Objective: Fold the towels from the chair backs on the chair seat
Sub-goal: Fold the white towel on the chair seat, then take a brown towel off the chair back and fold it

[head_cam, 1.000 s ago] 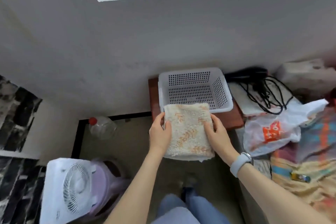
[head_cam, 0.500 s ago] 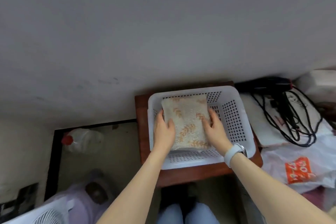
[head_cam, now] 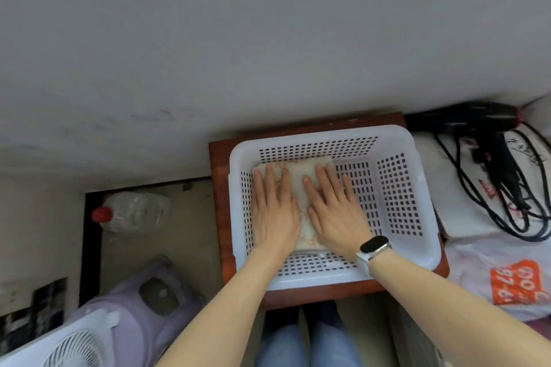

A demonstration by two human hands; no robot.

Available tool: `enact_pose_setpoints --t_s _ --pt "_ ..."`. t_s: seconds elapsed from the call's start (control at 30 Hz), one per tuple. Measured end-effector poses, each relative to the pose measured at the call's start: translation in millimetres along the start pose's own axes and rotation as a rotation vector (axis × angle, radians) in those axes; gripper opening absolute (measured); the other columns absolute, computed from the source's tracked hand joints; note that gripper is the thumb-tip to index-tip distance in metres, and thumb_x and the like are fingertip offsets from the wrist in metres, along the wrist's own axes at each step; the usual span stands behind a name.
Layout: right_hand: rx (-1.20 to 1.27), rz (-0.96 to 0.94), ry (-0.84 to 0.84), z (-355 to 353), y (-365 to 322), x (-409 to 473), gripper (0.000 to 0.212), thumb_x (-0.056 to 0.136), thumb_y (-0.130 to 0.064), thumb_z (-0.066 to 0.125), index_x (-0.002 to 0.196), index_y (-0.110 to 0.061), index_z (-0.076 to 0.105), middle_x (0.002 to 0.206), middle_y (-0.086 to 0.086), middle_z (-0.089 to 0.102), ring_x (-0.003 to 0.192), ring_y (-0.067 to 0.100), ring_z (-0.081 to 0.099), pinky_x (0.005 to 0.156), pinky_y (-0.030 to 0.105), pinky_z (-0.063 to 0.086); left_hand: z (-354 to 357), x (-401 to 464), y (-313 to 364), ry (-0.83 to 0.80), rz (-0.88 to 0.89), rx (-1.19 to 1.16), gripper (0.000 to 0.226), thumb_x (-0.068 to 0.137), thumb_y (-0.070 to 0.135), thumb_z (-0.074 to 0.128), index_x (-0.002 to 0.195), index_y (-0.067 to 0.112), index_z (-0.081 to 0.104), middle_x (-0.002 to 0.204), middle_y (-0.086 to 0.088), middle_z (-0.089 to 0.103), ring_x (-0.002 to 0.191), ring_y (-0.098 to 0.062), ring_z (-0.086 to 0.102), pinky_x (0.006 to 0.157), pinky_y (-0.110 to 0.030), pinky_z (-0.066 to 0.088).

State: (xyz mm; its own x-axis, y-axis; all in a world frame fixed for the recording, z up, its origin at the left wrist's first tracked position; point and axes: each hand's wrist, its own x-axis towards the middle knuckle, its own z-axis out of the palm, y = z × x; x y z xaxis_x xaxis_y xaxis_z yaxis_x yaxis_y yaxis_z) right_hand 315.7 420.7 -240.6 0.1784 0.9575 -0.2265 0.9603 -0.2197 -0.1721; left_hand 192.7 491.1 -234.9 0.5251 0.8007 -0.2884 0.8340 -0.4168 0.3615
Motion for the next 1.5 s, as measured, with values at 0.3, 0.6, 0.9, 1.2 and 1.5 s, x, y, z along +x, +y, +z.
enact_pose_setpoints --t_s 0.3,0.6,0.9,1.2,1.5 --pt "0.024 -0.030 -0.140 16 14 11 0.056 0.095 -0.043 0.016 0.144 -0.017 0.019 0.151 0.014 0.011 0.141 0.033 0.014 0.109 0.053 0.023 21 8 6 -0.019 -0.069 0.135 0.058 0.089 0.042 -0.002 0.139 0.019 -0.021 0.149 -0.006 -0.025 0.139 -0.028 -0.022 0.109 -0.039 -0.017" --pt "0.313 -0.028 -0.208 -86 1 14 0.044 0.094 -0.021 0.035 0.138 -0.014 0.037 0.146 0.011 0.035 0.136 0.026 0.029 0.112 0.037 0.027 -69 -12 26 -0.066 -0.142 -0.170 0.045 0.096 0.022 0.034 0.140 0.013 0.032 0.151 -0.009 0.027 0.139 -0.022 0.025 0.113 -0.034 0.025" --pt "0.400 -0.407 -0.163 -202 -130 -9 0.031 0.095 -0.020 0.037 0.118 -0.014 0.057 0.117 0.005 0.064 0.109 0.022 0.058 0.087 0.030 0.043 -194 -156 -17 0.494 -0.438 -0.423 0.031 0.093 0.020 0.046 0.121 0.012 0.056 0.121 -0.004 0.058 0.116 -0.018 0.052 0.098 -0.027 0.038" --pt "0.367 -0.918 -0.308 -173 -317 -193 0.026 0.091 -0.015 0.042 0.108 -0.007 0.060 0.111 0.012 0.065 0.106 0.032 0.058 0.087 0.037 0.045 -163 -454 -71 0.886 -0.953 -0.413 0.031 0.092 0.015 0.049 0.120 0.006 0.057 0.124 -0.013 0.058 0.117 -0.029 0.052 0.099 -0.035 0.040" --pt "0.097 -1.367 -0.642 -56 -397 -489 0.025 0.091 -0.020 0.038 0.088 -0.017 0.062 0.098 0.007 0.064 0.089 0.027 0.059 0.077 0.030 0.040 8 -787 8 0.996 -1.451 -0.435 0.032 0.088 0.020 0.050 0.114 0.003 0.060 0.114 -0.017 0.062 0.108 -0.033 0.057 0.093 -0.034 0.040"
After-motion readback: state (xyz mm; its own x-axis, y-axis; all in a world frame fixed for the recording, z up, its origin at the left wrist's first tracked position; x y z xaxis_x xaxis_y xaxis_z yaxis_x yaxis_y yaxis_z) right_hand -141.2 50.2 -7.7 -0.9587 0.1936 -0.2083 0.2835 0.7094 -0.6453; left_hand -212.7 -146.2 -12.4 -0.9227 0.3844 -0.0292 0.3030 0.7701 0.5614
